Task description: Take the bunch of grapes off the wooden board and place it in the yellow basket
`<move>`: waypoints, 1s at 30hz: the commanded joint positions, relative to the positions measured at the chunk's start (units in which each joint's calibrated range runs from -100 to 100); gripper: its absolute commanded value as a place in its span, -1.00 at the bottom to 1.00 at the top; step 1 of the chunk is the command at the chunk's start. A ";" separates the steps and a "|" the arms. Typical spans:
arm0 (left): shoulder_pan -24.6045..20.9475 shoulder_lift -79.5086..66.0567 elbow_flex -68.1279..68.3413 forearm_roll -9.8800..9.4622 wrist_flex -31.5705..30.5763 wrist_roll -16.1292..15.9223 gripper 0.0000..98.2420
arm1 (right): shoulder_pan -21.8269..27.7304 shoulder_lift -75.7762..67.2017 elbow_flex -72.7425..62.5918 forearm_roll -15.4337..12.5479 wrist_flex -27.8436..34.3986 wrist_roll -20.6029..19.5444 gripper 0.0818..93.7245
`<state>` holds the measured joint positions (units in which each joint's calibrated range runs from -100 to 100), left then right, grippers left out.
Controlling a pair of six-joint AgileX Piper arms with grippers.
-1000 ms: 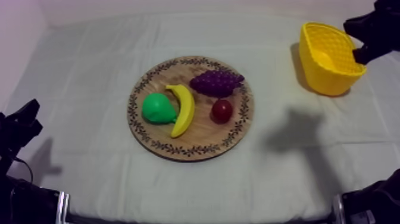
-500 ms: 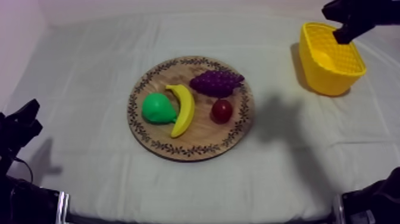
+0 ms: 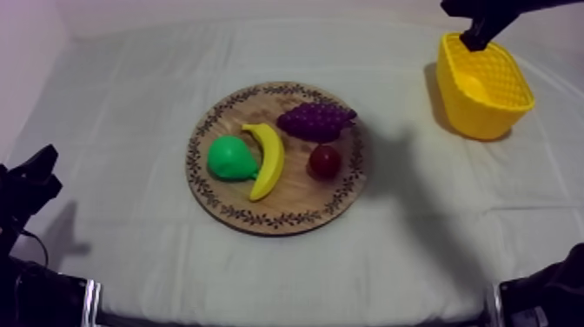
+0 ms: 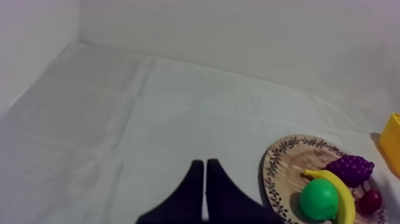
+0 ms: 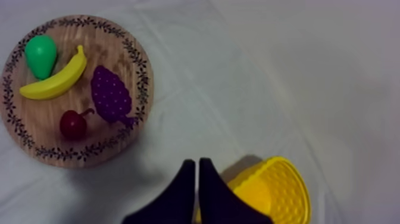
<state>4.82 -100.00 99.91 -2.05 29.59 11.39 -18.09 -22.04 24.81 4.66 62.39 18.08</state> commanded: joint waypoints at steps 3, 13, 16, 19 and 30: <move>0.00 0.00 -0.02 -0.02 -0.01 0.01 -1.00 | -0.67 1.73 -1.53 -0.02 1.36 0.56 -0.99; 0.00 0.00 -0.02 -0.02 -0.01 0.01 -1.00 | -1.95 5.78 -4.52 -0.46 3.69 2.08 -0.99; 0.00 0.00 -0.02 -0.02 -0.01 0.01 -1.00 | -2.02 6.97 -6.34 -1.10 4.87 2.75 -0.99; 0.00 0.00 -0.02 -0.02 -0.01 0.01 -1.00 | -2.16 8.51 -8.44 -1.62 6.06 3.44 -0.99; 0.00 0.00 -0.02 -0.02 -0.01 0.01 -1.00 | -3.50 17.68 -18.24 -1.62 12.08 5.95 -0.99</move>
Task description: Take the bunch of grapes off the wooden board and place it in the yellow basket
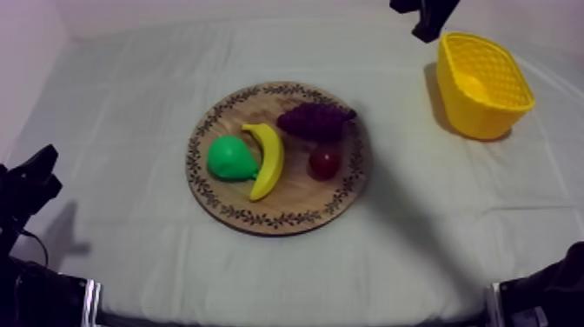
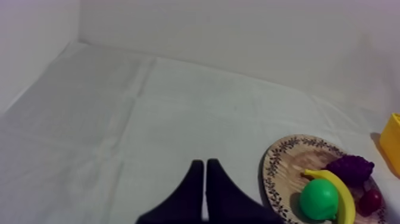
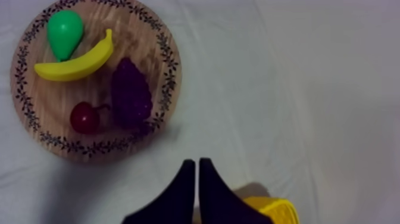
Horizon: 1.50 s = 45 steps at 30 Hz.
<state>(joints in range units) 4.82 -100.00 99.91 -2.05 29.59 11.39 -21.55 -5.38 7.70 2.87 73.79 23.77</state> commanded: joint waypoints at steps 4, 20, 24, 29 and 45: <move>0.00 0.00 -0.02 -0.02 -0.01 0.01 -1.00 | -0.57 4.25 -4.72 0.25 2.75 0.89 -0.99; 0.00 0.00 -0.02 -0.02 -0.01 0.01 -1.00 | -2.04 18.84 -20.37 -0.41 14.20 2.60 -0.94; 0.00 0.00 -0.02 -0.02 -0.01 0.01 -1.00 | -2.40 22.00 -24.03 -0.91 17.85 2.49 -0.88; 0.00 0.00 -0.02 -0.02 -0.01 0.01 -1.00 | -3.07 24.35 -25.79 -1.20 20.57 1.83 -0.74; 0.00 0.00 -0.02 -0.02 -0.01 0.01 -1.00 | -3.25 28.67 -29.18 -1.46 22.82 1.67 -0.33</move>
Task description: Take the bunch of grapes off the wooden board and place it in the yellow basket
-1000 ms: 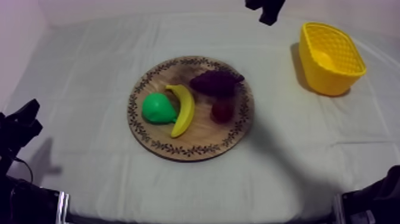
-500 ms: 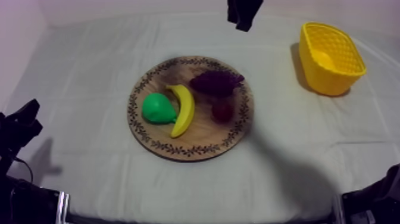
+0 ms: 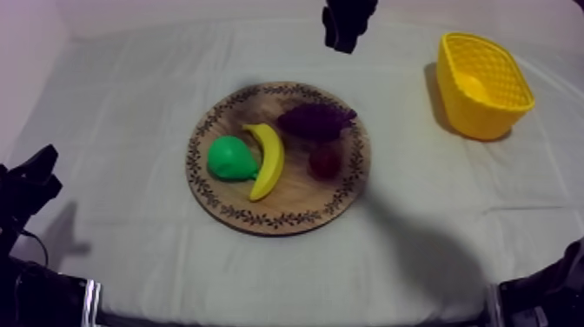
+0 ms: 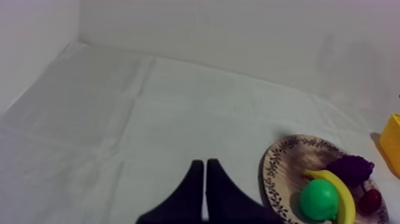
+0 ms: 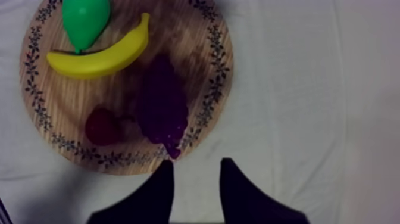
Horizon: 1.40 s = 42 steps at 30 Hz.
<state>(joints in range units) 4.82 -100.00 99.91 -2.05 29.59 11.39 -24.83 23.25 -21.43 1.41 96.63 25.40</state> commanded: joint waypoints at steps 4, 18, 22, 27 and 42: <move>0.00 0.00 -0.02 -0.02 -0.01 0.01 -1.00 | 0.08 0.44 -0.38 -0.04 -0.28 0.05 -0.18; 0.00 0.00 -0.02 -0.02 -0.01 0.01 -1.00 | 0.02 1.52 -0.37 -0.43 -1.84 0.64 0.29; 0.00 0.00 -0.02 -0.02 -0.01 0.01 -1.00 | -0.05 2.52 -0.93 -0.66 -2.43 0.39 0.35; 0.00 0.00 -0.02 -0.02 -0.01 0.01 -1.00 | -0.34 4.33 -1.72 -0.75 -2.77 0.53 0.45; 0.00 0.00 -0.02 -0.02 -0.01 0.01 -1.00 | -0.11 11.76 -1.00 -0.95 -8.13 1.66 0.47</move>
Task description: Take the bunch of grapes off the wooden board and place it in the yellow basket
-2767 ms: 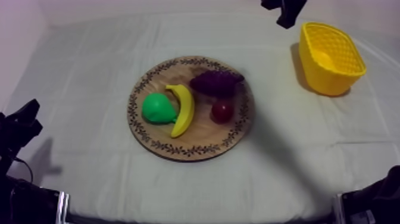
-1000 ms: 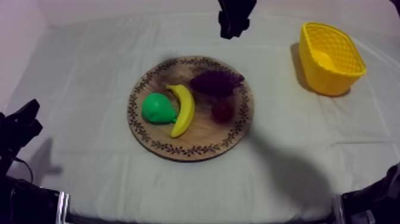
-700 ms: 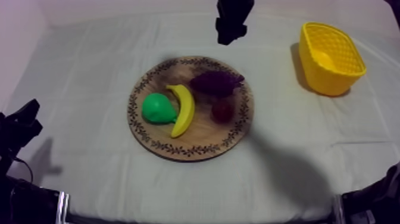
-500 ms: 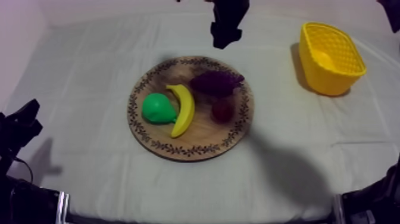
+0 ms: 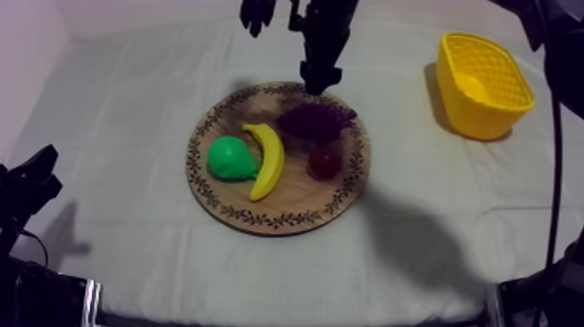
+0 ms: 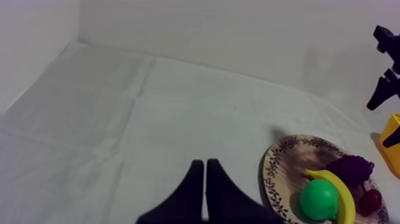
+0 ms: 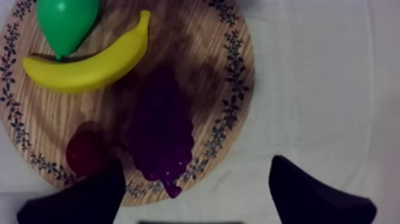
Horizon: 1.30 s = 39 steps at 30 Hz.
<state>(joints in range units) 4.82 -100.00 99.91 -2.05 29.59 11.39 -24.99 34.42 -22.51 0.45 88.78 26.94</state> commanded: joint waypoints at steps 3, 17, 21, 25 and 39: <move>0.00 0.00 -0.02 -0.02 -0.01 0.01 -1.00 | 0.16 2.28 0.32 -0.12 -1.41 0.30 0.46; 0.00 0.00 -0.02 -0.02 -0.01 0.01 -1.00 | 0.06 8.22 3.69 -0.64 -6.12 0.81 0.42; 0.00 0.00 -0.02 -0.02 -0.01 0.01 -1.00 | -0.15 10.08 3.65 -0.69 -6.88 0.79 0.42; 0.00 0.00 -0.02 -0.02 -0.01 0.01 -1.00 | -0.25 11.66 3.13 -0.69 -7.51 0.72 0.41; 0.00 0.00 -0.02 -0.02 -0.01 0.01 -1.00 | 0.88 15.37 1.85 -0.63 -9.09 1.09 0.19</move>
<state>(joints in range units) 4.82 -100.00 99.91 -2.05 29.59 11.39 -24.12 49.78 -20.66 0.00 79.63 27.90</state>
